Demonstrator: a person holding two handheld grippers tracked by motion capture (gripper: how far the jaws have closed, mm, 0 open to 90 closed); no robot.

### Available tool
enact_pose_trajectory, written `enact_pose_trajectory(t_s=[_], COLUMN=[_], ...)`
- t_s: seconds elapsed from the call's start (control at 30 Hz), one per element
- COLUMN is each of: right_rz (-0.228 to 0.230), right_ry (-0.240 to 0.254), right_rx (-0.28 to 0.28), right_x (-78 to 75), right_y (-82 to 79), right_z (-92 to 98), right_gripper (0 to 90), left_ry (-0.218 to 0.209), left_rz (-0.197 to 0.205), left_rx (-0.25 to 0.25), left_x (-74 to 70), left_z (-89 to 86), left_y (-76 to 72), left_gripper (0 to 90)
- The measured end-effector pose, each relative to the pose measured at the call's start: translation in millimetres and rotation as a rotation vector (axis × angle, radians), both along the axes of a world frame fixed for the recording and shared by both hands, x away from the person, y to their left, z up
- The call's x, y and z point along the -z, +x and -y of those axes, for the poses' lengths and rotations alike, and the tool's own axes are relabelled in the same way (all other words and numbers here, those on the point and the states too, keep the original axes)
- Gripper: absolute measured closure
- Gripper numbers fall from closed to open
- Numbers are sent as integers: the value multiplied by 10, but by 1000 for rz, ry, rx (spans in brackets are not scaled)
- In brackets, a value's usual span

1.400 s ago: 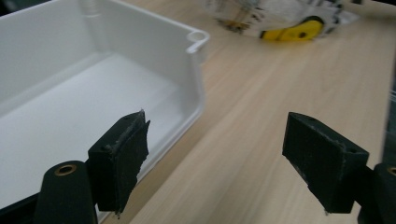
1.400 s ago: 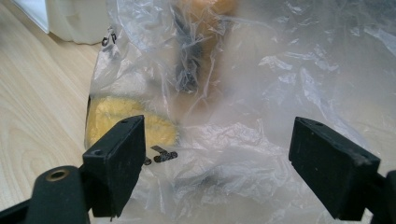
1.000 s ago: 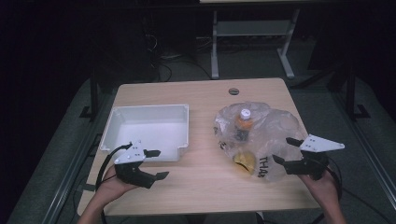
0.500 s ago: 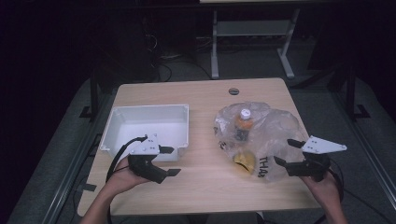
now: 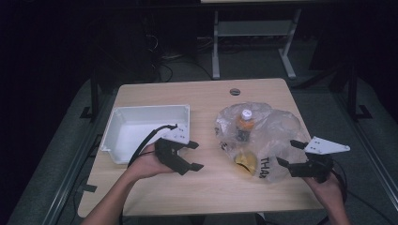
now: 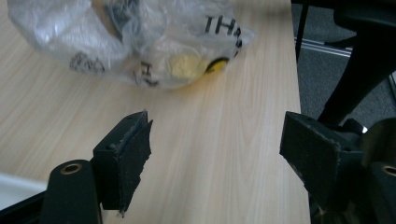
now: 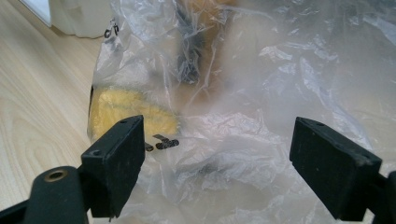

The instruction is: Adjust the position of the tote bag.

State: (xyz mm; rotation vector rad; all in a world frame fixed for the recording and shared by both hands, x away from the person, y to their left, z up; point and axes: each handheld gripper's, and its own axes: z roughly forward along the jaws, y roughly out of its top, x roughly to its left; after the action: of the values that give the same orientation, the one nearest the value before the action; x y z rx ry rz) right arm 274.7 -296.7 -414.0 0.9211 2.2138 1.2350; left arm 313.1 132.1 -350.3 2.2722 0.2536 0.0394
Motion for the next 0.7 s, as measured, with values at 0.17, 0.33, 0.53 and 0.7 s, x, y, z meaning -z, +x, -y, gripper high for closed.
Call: enact_pose_trajectory(t_s=[0.17, 0.33, 0.53, 0.7], right_rz=[5, 22, 20, 35], right_ry=[6, 9, 7, -3], right_rx=[5, 10, 15, 17], right_x=[-14, -43, -41, -61], right_y=[3, -21, -15, -27], right_z=[37, 63, 85, 88], right_gripper=[180, 186, 189, 201], left_ry=[15, 38, 82, 113], left_rz=[6, 19, 35, 70], left_rx=[31, 54, 66, 23], left_x=[-82, -129, -158, -164], left_z=[236, 483, 732, 887], left_y=[97, 222, 413, 577], left_gripper=[232, 232, 248, 271])
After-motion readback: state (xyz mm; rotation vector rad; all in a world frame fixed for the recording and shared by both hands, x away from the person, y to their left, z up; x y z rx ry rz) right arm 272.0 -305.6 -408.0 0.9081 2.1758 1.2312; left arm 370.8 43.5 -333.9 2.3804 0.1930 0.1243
